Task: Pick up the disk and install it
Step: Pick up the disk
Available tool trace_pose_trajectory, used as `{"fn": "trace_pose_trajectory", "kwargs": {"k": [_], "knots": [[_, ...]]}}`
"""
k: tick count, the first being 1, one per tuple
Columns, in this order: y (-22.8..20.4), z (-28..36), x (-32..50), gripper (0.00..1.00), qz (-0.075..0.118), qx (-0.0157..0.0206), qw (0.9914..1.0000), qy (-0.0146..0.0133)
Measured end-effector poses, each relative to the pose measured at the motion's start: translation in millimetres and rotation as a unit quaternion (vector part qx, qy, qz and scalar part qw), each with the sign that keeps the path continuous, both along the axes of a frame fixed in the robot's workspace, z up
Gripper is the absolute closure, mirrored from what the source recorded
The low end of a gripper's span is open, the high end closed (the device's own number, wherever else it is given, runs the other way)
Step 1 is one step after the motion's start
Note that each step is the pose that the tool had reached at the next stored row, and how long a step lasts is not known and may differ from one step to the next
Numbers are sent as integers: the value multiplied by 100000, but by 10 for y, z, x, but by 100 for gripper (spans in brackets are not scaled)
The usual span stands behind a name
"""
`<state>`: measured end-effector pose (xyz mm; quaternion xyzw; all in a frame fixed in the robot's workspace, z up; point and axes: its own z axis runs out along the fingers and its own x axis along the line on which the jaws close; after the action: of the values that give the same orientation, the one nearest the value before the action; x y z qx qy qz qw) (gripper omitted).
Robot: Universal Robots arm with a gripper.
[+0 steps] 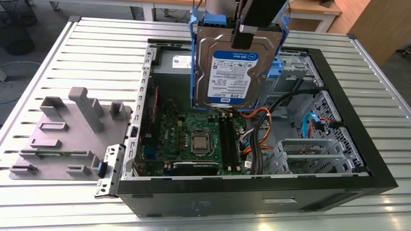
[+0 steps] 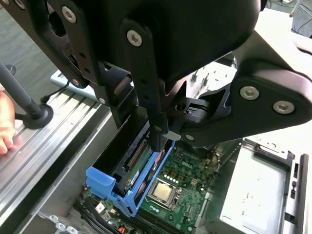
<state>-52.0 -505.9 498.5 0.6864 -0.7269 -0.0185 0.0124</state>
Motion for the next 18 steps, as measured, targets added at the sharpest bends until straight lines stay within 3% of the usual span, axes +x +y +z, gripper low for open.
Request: {"fn": "trace_pose_trajectory", "kwargs": {"k": [9,18], "knots": [[-239,0,0,65,0,-154,100000,3],[-399,-1,0,65,-1,-350,99999,3]]}}
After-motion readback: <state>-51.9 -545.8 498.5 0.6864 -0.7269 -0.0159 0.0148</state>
